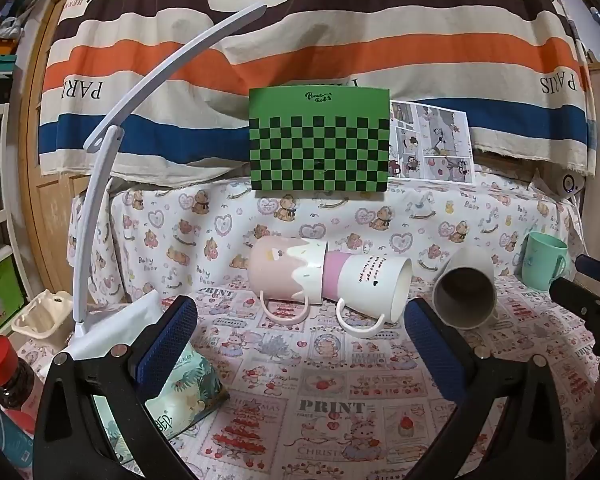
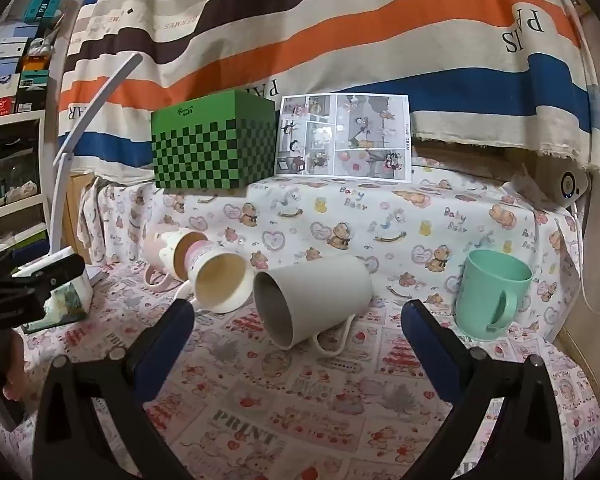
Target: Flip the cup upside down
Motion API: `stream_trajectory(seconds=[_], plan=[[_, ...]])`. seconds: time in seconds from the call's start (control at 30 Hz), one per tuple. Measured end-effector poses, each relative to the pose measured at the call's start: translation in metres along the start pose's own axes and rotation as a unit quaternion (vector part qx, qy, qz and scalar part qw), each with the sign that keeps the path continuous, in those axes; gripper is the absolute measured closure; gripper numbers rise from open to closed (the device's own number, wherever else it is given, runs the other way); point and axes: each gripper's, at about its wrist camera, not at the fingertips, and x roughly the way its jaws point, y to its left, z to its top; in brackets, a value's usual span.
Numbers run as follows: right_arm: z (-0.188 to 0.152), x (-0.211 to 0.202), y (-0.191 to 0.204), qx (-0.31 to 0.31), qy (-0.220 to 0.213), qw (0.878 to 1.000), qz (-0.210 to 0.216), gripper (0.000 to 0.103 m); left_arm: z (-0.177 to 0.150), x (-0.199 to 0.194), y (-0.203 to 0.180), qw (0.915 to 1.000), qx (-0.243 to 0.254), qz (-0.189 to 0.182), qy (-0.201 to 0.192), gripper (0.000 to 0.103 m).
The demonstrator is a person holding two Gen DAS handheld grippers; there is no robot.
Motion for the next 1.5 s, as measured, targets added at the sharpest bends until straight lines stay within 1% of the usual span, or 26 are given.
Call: stream_trajectory(seconds=[0.1,0.17,0.27,0.33,0.37,0.4,0.47,0.67,1.5], plan=[[0.0001,-0.0005,-0.0027,0.006,0.002,1.0,-0.002,0.0,0.0001,-0.0003,-0.0006,1.0,0.002,-0.002,0.004,0.0],[0.0025,-0.0002,-0.0021,-0.001,0.006,1.0,0.007,0.0,-0.0001,-0.0012,-0.0027,1.0,0.005,-0.002,0.003,0.0],[0.004,-0.0003,0.0006,0.0,0.009,1.0,0.008,0.0,0.0031,-0.0003,-0.0069,1.0,0.005,-0.004,0.004,0.0],[0.0,0.0058,-0.0009,0.003,0.014,1.0,0.008,0.0,0.0036,0.0002,-0.0088,0.9999,0.006,-0.006,0.006,0.0],[0.0005,0.0084,0.0015,0.002,0.014,1.0,0.008,0.0,0.0032,-0.0002,-0.0082,0.9999,0.005,-0.006,0.007,0.0],[-0.0011,0.0006,-0.0038,0.008,0.005,1.0,0.01,0.0,0.0027,0.0006,-0.0076,0.9999,0.005,-0.007,0.008,0.0],[-0.0013,0.0013,-0.0036,0.008,0.006,1.0,0.01,0.0,0.0025,0.0,-0.0059,0.9999,0.006,-0.011,0.008,0.0],[0.0001,0.0008,-0.0009,0.007,0.003,1.0,0.006,0.0,0.002,0.0,-0.005,0.9999,0.002,-0.002,0.01,0.0],[0.0,0.0016,-0.0017,0.009,0.005,1.0,0.006,0.0,0.0008,0.0004,-0.0028,1.0,0.003,-0.003,0.009,0.0]])
